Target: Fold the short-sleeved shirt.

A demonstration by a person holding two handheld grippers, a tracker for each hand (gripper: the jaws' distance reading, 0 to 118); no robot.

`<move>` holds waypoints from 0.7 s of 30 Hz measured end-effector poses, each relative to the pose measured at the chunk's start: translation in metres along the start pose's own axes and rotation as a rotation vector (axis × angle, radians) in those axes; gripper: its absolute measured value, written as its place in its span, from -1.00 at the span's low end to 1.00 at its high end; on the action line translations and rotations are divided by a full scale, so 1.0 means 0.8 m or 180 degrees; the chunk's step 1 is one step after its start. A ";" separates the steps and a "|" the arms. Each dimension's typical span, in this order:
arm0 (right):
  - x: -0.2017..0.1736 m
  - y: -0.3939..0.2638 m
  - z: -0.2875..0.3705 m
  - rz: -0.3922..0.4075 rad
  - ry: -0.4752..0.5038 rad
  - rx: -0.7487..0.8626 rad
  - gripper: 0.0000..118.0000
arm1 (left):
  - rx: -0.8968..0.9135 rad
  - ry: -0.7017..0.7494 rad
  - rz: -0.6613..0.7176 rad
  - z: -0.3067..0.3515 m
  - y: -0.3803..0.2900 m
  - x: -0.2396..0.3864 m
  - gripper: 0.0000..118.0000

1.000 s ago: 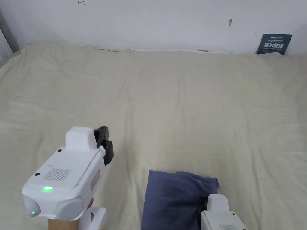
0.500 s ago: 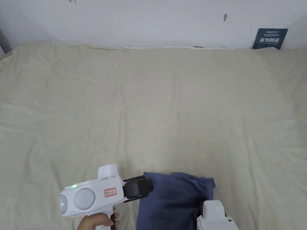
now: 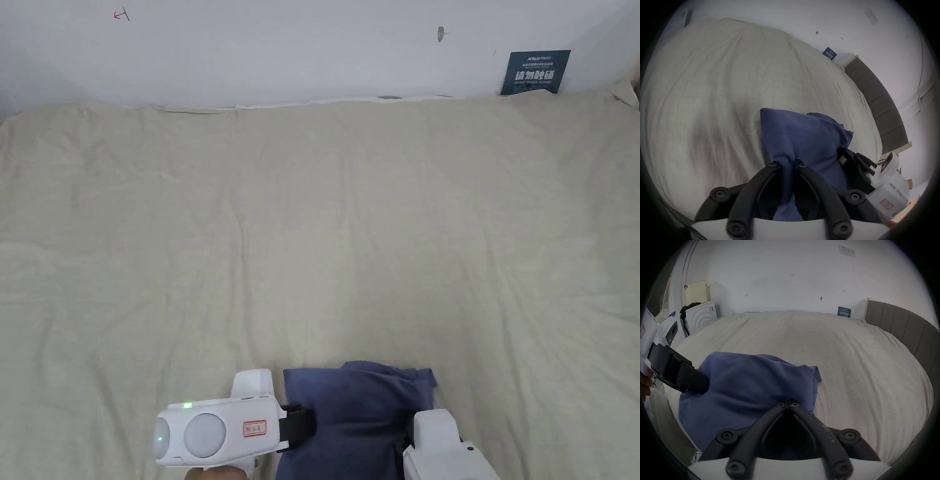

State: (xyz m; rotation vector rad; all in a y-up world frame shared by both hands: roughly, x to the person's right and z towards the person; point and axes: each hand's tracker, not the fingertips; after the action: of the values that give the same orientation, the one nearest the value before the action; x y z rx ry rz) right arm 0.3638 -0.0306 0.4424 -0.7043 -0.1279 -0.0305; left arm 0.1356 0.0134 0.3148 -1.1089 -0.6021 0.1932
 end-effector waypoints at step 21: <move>-0.022 0.161 0.046 -0.0057 0.0015 0.0761 -0.96 | 0.0505 0.1836 -0.0044 0.211 0.166 -0.348 -0.79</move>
State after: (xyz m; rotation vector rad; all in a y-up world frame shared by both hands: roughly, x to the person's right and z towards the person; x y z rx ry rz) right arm 0.3519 0.0909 0.3848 -0.4643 -0.1308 -0.0335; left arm -0.1671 0.0832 0.1497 -0.9464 -0.0764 -0.0922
